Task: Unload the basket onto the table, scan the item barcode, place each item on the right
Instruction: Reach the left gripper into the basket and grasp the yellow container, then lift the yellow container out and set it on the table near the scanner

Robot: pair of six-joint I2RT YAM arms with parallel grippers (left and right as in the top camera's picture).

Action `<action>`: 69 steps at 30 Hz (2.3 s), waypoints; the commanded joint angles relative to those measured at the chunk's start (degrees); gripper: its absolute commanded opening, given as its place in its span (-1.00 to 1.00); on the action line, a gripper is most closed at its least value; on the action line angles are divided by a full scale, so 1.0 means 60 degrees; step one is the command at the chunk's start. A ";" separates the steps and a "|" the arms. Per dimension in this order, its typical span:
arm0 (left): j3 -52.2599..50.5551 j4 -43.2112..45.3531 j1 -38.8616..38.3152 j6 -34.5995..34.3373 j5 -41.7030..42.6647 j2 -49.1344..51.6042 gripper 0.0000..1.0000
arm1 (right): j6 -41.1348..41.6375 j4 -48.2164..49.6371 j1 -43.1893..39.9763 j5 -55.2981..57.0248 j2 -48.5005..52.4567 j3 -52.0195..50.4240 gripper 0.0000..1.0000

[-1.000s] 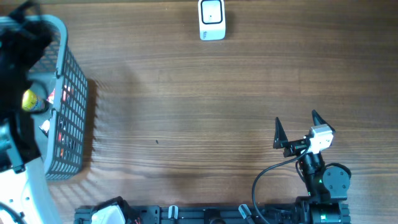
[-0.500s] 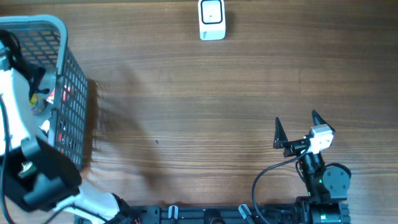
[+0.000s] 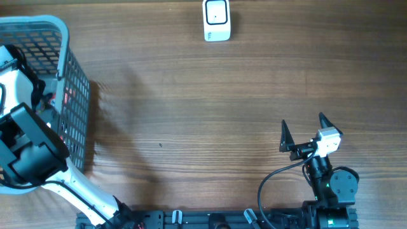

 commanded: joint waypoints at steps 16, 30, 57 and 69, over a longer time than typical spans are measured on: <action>-0.0062 -0.0259 0.0051 -0.0036 0.0259 -0.0350 0.55 | 0.0113 0.0051 0.0055 0.0080 -0.0076 -0.0011 1.00; -0.0062 -0.0353 0.0055 -0.0036 0.0251 -0.1220 0.52 | 0.0113 0.0051 0.0055 0.0080 -0.0076 -0.0011 1.00; -0.0062 -0.0725 0.0051 -0.0036 0.0259 -0.2393 -0.08 | 0.0113 0.0051 0.0055 0.0080 -0.0076 -0.0011 1.00; -0.0062 -0.0492 -0.0066 -0.0557 0.5155 -0.8517 -0.14 | 0.0113 0.0051 0.0055 0.0080 -0.0076 -0.0011 1.00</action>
